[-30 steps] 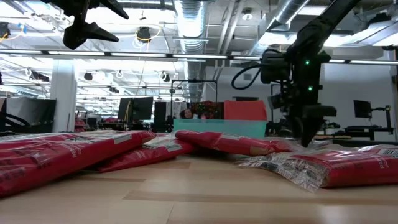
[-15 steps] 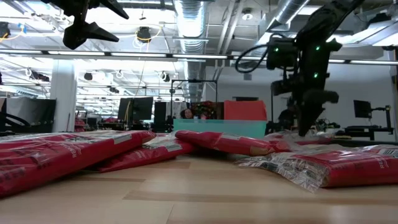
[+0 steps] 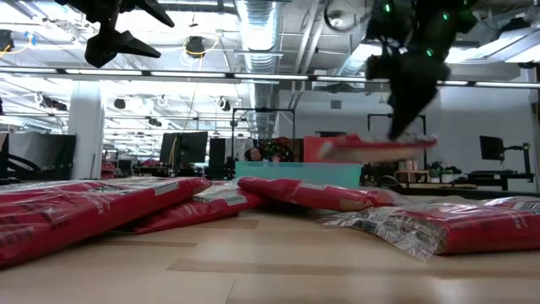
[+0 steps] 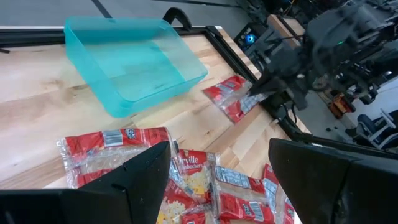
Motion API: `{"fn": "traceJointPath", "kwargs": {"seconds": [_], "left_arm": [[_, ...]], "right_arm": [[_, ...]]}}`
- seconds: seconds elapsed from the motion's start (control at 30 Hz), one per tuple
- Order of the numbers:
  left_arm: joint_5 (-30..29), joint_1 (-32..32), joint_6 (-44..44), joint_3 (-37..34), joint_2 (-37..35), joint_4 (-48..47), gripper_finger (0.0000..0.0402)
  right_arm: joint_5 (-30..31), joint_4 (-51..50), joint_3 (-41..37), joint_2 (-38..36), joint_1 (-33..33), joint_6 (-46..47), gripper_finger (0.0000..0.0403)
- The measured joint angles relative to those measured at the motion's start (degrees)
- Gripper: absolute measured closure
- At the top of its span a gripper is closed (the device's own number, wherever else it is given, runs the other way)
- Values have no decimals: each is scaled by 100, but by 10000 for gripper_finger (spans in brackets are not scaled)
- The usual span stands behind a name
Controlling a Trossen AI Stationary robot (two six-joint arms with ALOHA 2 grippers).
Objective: Sort popcorn bags into baskets
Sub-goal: Put the red popcorn bag into the green bin
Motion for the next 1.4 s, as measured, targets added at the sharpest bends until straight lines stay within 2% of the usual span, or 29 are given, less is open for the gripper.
{"fn": "traceJointPath", "kwargs": {"seconds": [0.17,0.3,0.57,0.83,1.0,1.2,1.3,1.4], "left_arm": [[-30,0,0,0,0,2,142],[-33,0,0,0,-1,2,142],[-88,0,-6,0,-1,-97,142],[-116,0,-26,0,-2,-121,142],[-131,0,-25,0,-1,-128,142],[-41,0,-24,0,-2,-151,142],[121,0,-16,0,-2,-232,142],[261,-2,20,0,0,-345,142]], "right_arm": [[107,197,685,139,24,-164,399],[275,494,1182,490,-231,-467,400],[352,1067,1964,1807,-878,-1230,399],[530,1062,2566,3074,-1589,-1709,388],[508,753,3007,3524,-1697,-1726,335],[445,282,3498,3659,-1669,-1900,228],[51,-280,3764,3456,-1570,-1766,185],[-732,-797,3826,3013,-1347,-1341,170]]}}
